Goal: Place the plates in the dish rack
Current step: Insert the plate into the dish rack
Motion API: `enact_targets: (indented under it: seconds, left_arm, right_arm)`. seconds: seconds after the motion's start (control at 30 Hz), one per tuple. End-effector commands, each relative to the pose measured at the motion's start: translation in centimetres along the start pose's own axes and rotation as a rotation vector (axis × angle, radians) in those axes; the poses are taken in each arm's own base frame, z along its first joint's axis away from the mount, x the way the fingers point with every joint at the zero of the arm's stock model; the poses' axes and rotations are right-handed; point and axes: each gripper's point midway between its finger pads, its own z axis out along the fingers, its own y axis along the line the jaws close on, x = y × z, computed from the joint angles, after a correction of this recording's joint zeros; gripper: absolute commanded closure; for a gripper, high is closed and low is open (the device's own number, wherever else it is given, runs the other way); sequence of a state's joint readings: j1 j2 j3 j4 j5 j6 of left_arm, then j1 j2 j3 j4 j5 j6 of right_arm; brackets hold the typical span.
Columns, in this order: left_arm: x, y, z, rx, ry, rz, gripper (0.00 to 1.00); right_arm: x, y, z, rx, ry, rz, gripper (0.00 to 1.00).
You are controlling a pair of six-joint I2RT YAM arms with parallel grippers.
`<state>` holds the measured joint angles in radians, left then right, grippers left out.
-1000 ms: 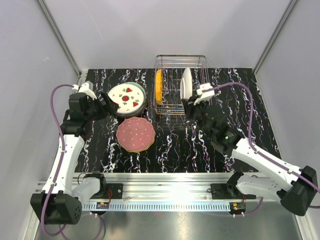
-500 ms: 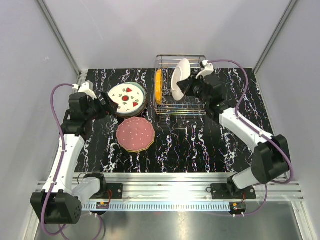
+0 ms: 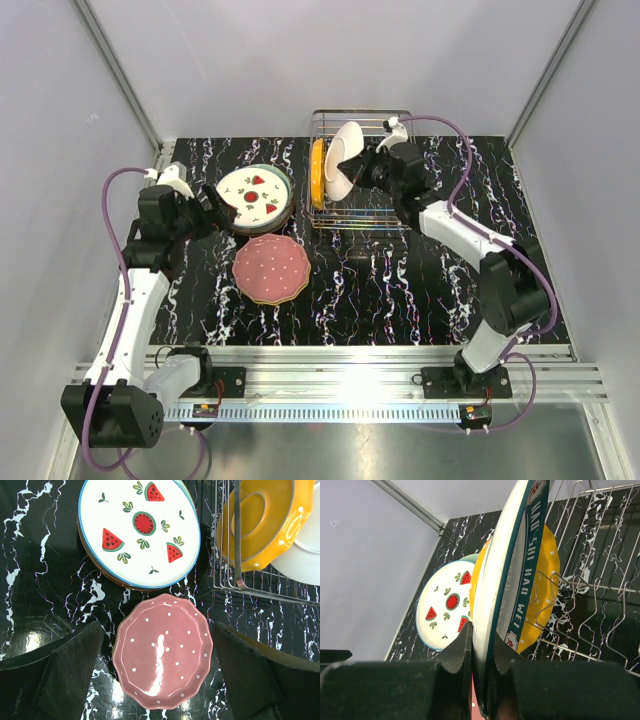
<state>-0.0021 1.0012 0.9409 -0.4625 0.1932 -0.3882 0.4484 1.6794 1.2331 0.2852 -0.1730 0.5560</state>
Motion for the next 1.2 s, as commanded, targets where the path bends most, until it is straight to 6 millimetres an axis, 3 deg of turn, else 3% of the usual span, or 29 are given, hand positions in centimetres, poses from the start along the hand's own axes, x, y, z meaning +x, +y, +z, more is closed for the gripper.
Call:
enact_targets:
  seconds: [0.0,0.67,1.07,1.17]
  left_arm:
    - [-1.0,-0.3,-0.3,0.013,-0.042,0.025,0.05]
    - [-0.9,-0.6,-0.4,0.030,-0.038,0.021,0.04]
    - [-0.8,-0.6,-0.4,0.025,-0.035,0.019,0.04]
    - [-0.8,-0.5,-0.5,0.024,-0.036,0.019,0.03]
  right_arm:
    - [-4.8,3.6,0.5,-0.115,-0.118,-0.017,1.00]
    - [-0.7,1.2,3.8,0.004,0.002,-0.109,1.00]
    - [0.6,2.7,4.8,0.007,0.046,-0.180,0.75]
    - [0.4,2.8,4.7,0.006,0.043,-0.181,0.74]
